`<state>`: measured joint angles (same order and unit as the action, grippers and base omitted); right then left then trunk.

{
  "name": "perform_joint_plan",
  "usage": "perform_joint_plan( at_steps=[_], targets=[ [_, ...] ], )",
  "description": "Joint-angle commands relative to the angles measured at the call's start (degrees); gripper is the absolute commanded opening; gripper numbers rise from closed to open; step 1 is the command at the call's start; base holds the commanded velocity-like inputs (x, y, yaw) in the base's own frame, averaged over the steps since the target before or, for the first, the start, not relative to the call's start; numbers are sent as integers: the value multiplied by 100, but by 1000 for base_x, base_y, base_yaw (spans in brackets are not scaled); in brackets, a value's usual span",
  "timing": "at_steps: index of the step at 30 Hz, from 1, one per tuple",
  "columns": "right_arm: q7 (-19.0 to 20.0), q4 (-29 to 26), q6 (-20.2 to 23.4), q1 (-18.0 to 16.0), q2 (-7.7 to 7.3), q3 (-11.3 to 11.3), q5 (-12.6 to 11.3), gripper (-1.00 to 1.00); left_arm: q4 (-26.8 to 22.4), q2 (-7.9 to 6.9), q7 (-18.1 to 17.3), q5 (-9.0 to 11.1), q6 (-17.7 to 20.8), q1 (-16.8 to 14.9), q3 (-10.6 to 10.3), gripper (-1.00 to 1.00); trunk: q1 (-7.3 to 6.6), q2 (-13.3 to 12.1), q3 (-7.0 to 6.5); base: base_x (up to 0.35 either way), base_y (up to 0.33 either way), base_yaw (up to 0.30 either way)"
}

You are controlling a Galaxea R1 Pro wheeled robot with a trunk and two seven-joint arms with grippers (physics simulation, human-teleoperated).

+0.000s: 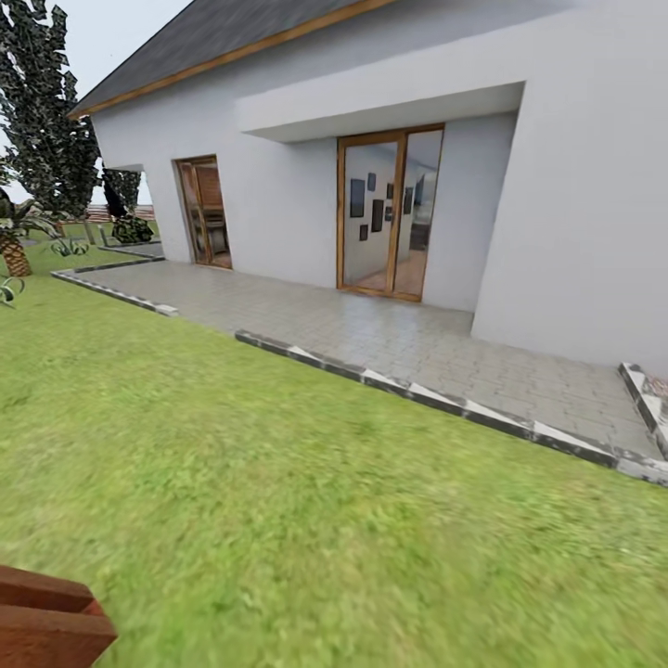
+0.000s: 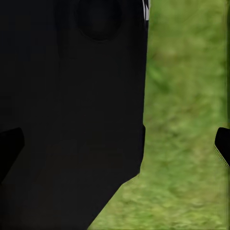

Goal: Take the three Easter eggs out of the wicker basket on the lawn in the garden, then place them on the lawn next to a single tree (choose any tree) so that all three eggs are next to the same tree and none are left in the basket.

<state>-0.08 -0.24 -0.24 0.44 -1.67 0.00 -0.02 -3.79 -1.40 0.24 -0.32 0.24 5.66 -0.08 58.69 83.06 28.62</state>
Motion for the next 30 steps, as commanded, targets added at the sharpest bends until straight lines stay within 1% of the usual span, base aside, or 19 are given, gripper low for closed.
perform_joint_plan(
  at_steps=[1,30],
  targets=[
    [-1,-3,-2,1,0,0,0,100,-11,0,2,-3,2,2,-1,100,4,1,3,338,0,0],
    [-10,-3,-2,2,-4,0,-5,100,-10,0,2,-3,2,4,-1,100,4,1,3,338,0,0]
  ],
)
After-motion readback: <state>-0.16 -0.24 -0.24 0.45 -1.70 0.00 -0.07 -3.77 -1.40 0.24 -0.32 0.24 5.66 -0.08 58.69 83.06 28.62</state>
